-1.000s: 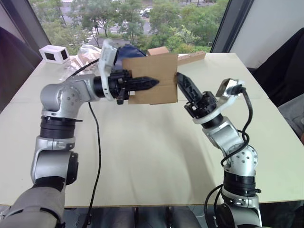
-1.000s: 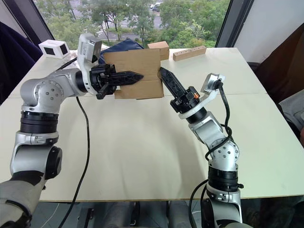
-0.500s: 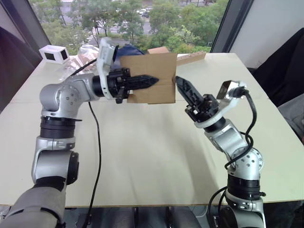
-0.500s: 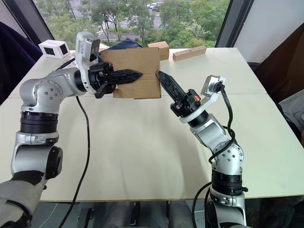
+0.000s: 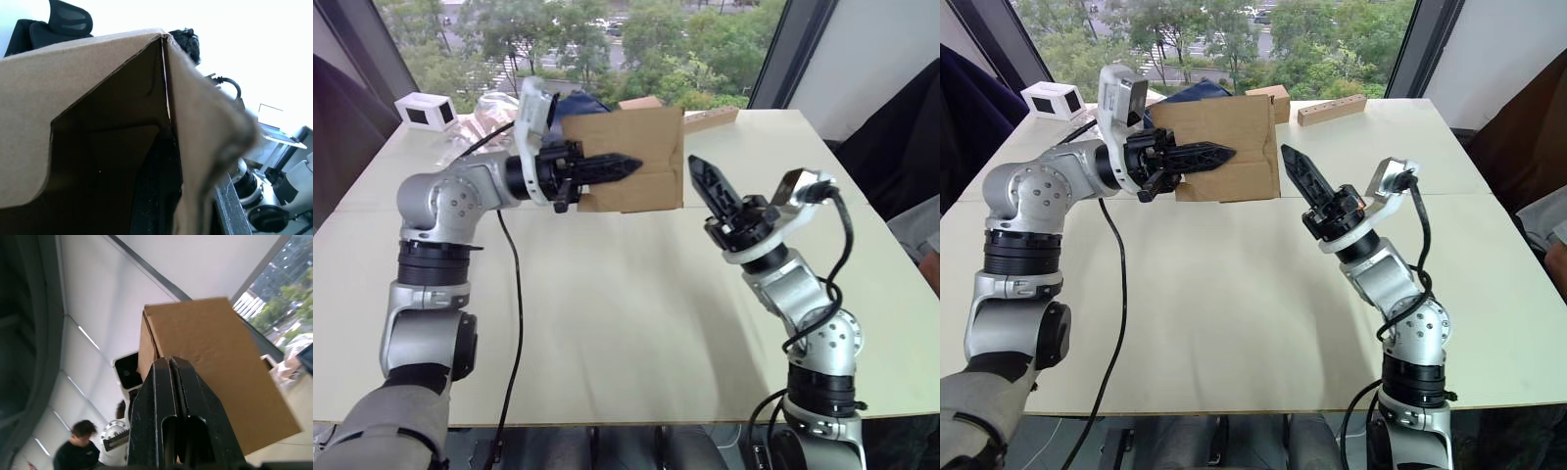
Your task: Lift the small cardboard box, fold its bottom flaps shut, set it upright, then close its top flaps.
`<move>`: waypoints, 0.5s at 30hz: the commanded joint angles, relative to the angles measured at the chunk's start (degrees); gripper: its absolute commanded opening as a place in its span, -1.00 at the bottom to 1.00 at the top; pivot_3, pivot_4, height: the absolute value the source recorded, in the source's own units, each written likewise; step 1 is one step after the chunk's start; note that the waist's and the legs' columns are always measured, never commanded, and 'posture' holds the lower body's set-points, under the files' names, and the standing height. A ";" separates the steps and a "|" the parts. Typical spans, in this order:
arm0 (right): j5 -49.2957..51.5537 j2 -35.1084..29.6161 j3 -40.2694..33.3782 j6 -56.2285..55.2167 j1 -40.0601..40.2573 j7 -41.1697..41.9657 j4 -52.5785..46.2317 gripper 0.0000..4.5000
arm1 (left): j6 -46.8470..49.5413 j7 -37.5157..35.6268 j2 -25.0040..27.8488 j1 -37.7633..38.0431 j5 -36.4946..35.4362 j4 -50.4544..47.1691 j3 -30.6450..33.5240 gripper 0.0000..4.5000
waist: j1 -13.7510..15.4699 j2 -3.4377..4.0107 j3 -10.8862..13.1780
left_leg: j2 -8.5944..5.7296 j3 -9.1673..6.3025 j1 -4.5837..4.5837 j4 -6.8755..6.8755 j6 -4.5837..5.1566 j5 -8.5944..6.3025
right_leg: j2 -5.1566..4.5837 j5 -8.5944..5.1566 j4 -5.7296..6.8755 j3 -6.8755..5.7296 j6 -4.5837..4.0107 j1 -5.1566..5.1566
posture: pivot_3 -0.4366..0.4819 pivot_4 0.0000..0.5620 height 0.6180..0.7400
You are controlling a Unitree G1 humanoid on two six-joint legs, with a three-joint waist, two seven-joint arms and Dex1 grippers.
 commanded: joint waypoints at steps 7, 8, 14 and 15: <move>-5.42 -5.21 0.87 -0.34 -1.70 0.49 -0.92 -0.99 | -0.30 -0.24 0.35 -0.05 -1.07 -2.06 1.34 -1.00 | -0.10 0.00 0.00 | 0.01 0.00 0.01 -0.01 0.01 0.00 | 0.02 0.00 0.00 0.00 0.00 0.00 | -0.05 -0.47 1.00; -6.56 -5.40 1.87 -0.10 -2.09 0.87 -0.77 -0.99 | -0.36 -0.25 0.25 -0.06 -0.97 -1.99 1.21 -1.00 | -0.10 0.00 0.00 | 0.01 0.01 0.01 -0.01 0.00 0.00 | 0.03 0.00 0.00 0.00 0.00 0.00 | -0.05 -0.47 1.00; -11.00 -4.78 7.01 1.20 -4.25 4.01 0.21 -0.99 | -0.12 -0.59 -0.15 0.09 -0.80 -2.47 0.32 -1.00 | 0.00 0.00 0.00 | 0.01 0.01 0.00 0.00 0.00 0.00 | 0.03 0.00 0.00 0.01 0.00 -0.01 | -0.05 -0.47 1.00; -11.14 -4.55 7.50 1.43 -4.40 4.44 0.20 -0.99 | -0.07 -0.68 -0.14 0.22 -0.73 -2.69 0.11 -1.00 | 0.10 0.00 0.00 | 0.00 0.01 0.00 0.00 0.00 0.00 | 0.02 0.00 0.00 0.01 0.00 -0.01 | -0.05 -0.47 1.00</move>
